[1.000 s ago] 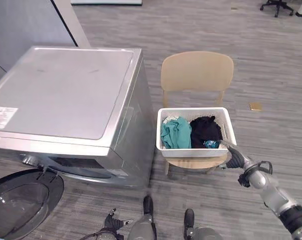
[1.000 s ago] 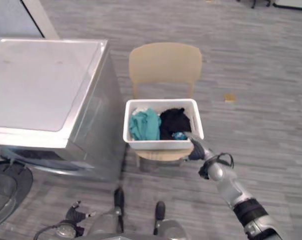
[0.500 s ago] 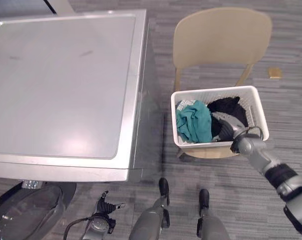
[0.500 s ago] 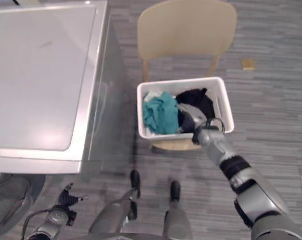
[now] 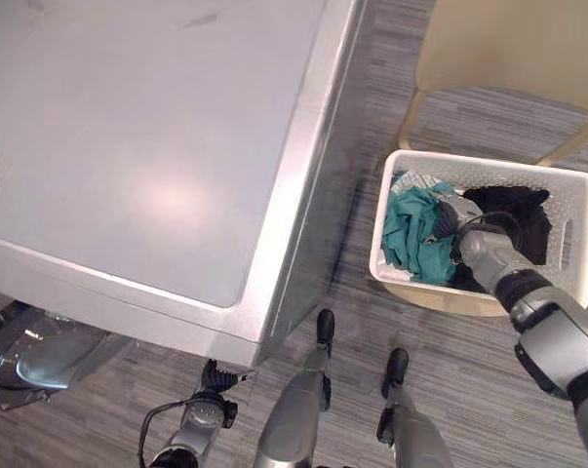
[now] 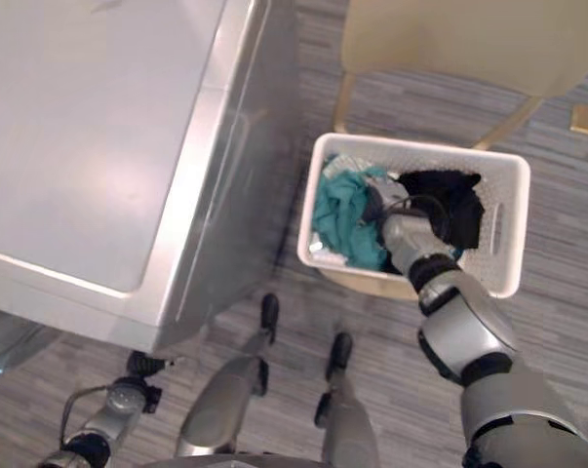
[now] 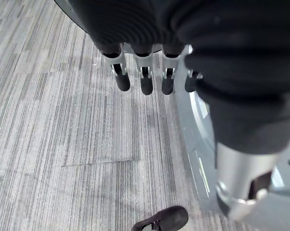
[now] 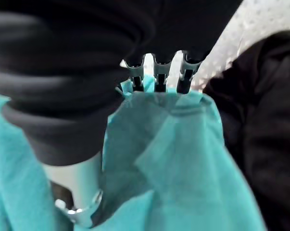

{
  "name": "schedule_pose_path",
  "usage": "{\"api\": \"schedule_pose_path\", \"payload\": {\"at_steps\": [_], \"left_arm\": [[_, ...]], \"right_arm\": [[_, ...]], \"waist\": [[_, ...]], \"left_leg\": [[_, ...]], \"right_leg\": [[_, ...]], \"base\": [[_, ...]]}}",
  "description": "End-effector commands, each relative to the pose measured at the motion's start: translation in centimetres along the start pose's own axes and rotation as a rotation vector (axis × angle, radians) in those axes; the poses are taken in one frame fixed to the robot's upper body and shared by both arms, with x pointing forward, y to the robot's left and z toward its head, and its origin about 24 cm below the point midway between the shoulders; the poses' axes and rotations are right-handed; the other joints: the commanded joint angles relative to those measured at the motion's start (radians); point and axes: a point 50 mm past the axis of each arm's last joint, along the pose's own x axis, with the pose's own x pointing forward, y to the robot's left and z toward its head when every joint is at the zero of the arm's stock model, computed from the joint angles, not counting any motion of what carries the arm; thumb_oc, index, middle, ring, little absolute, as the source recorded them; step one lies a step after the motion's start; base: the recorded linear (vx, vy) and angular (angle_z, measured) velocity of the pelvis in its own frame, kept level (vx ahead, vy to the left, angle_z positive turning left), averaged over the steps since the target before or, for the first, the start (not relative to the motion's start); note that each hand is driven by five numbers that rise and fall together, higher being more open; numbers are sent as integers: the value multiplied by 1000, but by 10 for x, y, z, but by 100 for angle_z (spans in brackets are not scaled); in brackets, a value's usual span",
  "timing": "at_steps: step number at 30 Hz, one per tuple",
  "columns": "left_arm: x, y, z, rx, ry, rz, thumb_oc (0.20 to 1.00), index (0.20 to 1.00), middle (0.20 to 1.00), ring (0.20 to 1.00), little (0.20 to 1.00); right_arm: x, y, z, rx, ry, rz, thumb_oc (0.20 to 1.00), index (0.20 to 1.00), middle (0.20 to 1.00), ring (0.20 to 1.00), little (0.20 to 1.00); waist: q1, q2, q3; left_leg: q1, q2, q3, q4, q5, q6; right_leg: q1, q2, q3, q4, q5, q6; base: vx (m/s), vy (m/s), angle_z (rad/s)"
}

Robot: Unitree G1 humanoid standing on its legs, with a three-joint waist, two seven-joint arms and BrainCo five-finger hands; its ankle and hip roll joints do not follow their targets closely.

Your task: Grab the laundry basket,head to the washer,open it,put in the laundry and shut it.

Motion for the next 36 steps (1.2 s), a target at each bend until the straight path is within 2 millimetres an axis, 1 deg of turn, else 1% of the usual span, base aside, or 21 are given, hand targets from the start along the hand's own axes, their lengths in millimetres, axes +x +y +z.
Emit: {"api": "schedule_pose_path", "payload": {"at_steps": [1,6,10,12,14,17,19,20,21,24,26,27,28,29,30,31,32,33,34,35,36], "left_arm": [[1,6,1,-14,-3,20,1000,1000,1000,1000,1000],[1,5,-1,-19,17,25,1000,1000,1000,1000,1000],[-1,4,-6,-42,40,33,1000,1000,1000,1000,1000],[-4,2,-11,-50,52,31,1000,1000,1000,1000,1000],[-8,-1,-17,-59,71,24,1000,1000,1000,1000,1000],[-12,-1,-27,-56,103,21,1000,1000,1000,1000,1000],[-17,0,-33,-66,110,23,1000,1000,1000,1000,1000],[-18,1,-30,-84,90,24,1000,1000,1000,1000,1000],[-19,2,-28,-86,76,22,1000,1000,1000,1000,1000],[-17,7,-12,-84,6,33,1000,1000,1000,1000,1000],[-17,10,-3,-97,-39,42,1000,1000,1000,1000,1000],[-19,11,10,-116,-103,36,1000,1000,1000,1000,1000],[-20,11,16,-131,-135,32,1000,1000,1000,1000,1000],[-22,11,24,-140,-173,22,1000,1000,1000,1000,1000],[-23,10,32,-135,-208,10,1000,1000,1000,1000,1000],[-24,8,41,-133,-248,-5,1000,1000,1000,1000,1000],[-25,7,51,-144,-287,-11,1000,1000,1000,1000,1000],[-26,6,62,-139,-334,-23,1000,1000,1000,1000,1000],[-29,4,76,-111,-398,-43,1000,1000,1000,1000,1000],[-31,1,85,-86,-438,-62,1000,1000,1000,1000,1000],[-34,0,94,-63,-485,-77,1000,1000,1000,1000,1000]], "right_arm": [[0,-13,-3,106,-7,-17,200,200,200,200,200],[-6,-12,15,346,-117,-45,200,200,200,200,200],[-22,-7,27,513,-239,-64,200,200,200,200,200],[-35,-4,32,579,-314,-70,200,200,200,200,200],[-50,7,34,639,-364,-49,200,200,200,200,200],[-71,10,34,705,-439,-40,200,200,200,200,200],[-98,7,33,829,-529,-53,200,200,200,200,200],[-111,6,29,934,-557,-67,200,200,200,200,200],[-117,9,27,974,-557,-61,200,200,200,200,200],[-127,6,28,1060,-592,-100,200,200,200,200,200],[-131,4,33,1092,-616,-116,200,200,200,200,200],[-133,0,39,1092,-645,-128,200,200,200,200,200],[-133,-2,42,1115,-662,-134,200,200,200,200,200],[-131,-5,46,1123,-677,-141,200,200,200,200,200],[-131,-8,50,1116,-694,-153,200,200,200,200,200],[-132,-9,52,1101,-704,-146,200,200,200,200,200],[-131,-11,55,1086,-714,-150,200,200,200,200,200],[-130,-12,56,1070,-718,-152,200,200,200,200,200],[-130,-12,59,1044,-728,-138,200,200,200,200,200],[-129,-12,61,1031,-735,-127,200,200,200,200,200],[-130,-13,65,1021,-749,-119,200,200,200,200,200]], "waist": [[1,1,-15],[-11,-15,-14],[-34,-34,-33],[-50,-43,-51],[-65,-51,-69],[-93,-62,-98],[-127,-68,-135],[-144,-63,-144],[-150,-60,-146],[-166,-51,-152],[-161,-54,-170],[-141,-69,-187],[-129,-68,-192],[-116,-70,-196],[-109,-64,-194],[-107,-59,-191],[-111,-55,-178],[-116,-53,-170],[-128,-61,-160],[-137,-65,-162],[-146,-76,-166]], "left_leg": [[-6,-9,7,22,-34,-85],[21,-8,10,20,-46,-83],[59,-3,23,20,-67,-78],[83,-2,28,24,-82,-73],[117,-2,35,32,-101,-64],[173,-4,47,46,-131,-53],[237,-3,71,68,-163,-41],[265,4,80,75,-171,-37],[272,9,76,80,-170,-36],[269,29,56,98,-157,-34],[260,38,45,96,-139,-41],[234,49,29,90,-103,-61],[207,60,22,87,-68,-84],[171,78,14,77,-26,-114],[139,99,6,62,15,-142],[122,110,4,38,37,-156],[106,120,13,26,56,-169],[106,123,35,26,43,-160],[119,117,64,55,2,-138],[125,112,77,98,-27,-125],[135,98,87,148,-68,-112]], "right_leg": [[-95,-22,26,120,-61,13],[-69,-19,30,102,-58,17],[-37,-19,41,83,-54,21],[-15,-21,44,80,-54,23],[17,-25,47,80,-61,25],[59,-29,58,92,-73,30],[94,-28,80,121,-80,36],[103,-26,89,162,-93,37],[106,-22,97,192,-105,36],[124,-3,145,323,-138,29],[144,2,171,385,-129,26],[211,15,185,319,-182,11],[238,39,187,270,-220,-6],[256,55,169,206,-237,-19],[260,78,165,159,-245,-33],[258,92,162,131,-242,-42],[252,97,143,113,-220,-48],[243,93,124,106,-210,-50],[231,79,100,95,-187,-48],[217,73,79,86,-172,-46],[209,61,61,75,-156,-46]], "base": [[2,-8,7],[-11,4,5],[12,16,-6],[45,26,-11],[68,37,-15],[67,64,-24],[52,104,-49],[-24,44,-66],[-112,-34,-66],[-181,-130,-17],[-271,-270,62],[-367,-369,62],[-422,-434,59],[-377,-373,56],[-380,-354,62],[-394,-283,49],[-379,-178,75],[-413,-125,98],[-384,-72,88],[-360,-77,107],[-305,-70,92]]}}
